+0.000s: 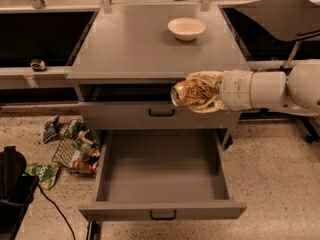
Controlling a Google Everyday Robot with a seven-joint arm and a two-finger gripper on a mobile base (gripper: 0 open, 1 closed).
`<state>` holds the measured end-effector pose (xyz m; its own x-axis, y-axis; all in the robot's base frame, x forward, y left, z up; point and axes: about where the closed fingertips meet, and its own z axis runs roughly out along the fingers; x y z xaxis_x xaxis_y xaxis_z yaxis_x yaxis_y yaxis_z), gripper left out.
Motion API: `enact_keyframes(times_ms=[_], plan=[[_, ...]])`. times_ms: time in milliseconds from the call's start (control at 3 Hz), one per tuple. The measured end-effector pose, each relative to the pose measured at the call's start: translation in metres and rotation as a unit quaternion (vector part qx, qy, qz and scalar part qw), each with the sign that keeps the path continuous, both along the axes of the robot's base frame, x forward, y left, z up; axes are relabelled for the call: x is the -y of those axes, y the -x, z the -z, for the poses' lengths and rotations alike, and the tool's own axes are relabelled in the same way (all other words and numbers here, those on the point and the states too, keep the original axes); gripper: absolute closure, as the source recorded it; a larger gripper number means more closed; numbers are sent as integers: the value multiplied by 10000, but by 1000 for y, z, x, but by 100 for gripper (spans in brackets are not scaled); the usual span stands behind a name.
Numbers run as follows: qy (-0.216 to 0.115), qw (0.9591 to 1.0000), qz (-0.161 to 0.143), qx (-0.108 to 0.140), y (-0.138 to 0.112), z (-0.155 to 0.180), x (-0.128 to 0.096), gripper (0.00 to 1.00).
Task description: Pick orange can from middle drawer and place on counter
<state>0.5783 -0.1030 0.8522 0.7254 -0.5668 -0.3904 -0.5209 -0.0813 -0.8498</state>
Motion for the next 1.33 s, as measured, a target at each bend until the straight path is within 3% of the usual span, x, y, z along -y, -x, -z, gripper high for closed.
enact_keyframes(times_ms=[333, 667, 1000, 1333], plan=[[-73, 9999, 113, 65, -23, -26, 3, 100], [-205, 9994, 188, -195, -61, -54, 7, 100], [-454, 9961, 330, -679, -99, -67, 21, 100], [-561, 9958, 463, -552, -108, -90, 32, 100]])
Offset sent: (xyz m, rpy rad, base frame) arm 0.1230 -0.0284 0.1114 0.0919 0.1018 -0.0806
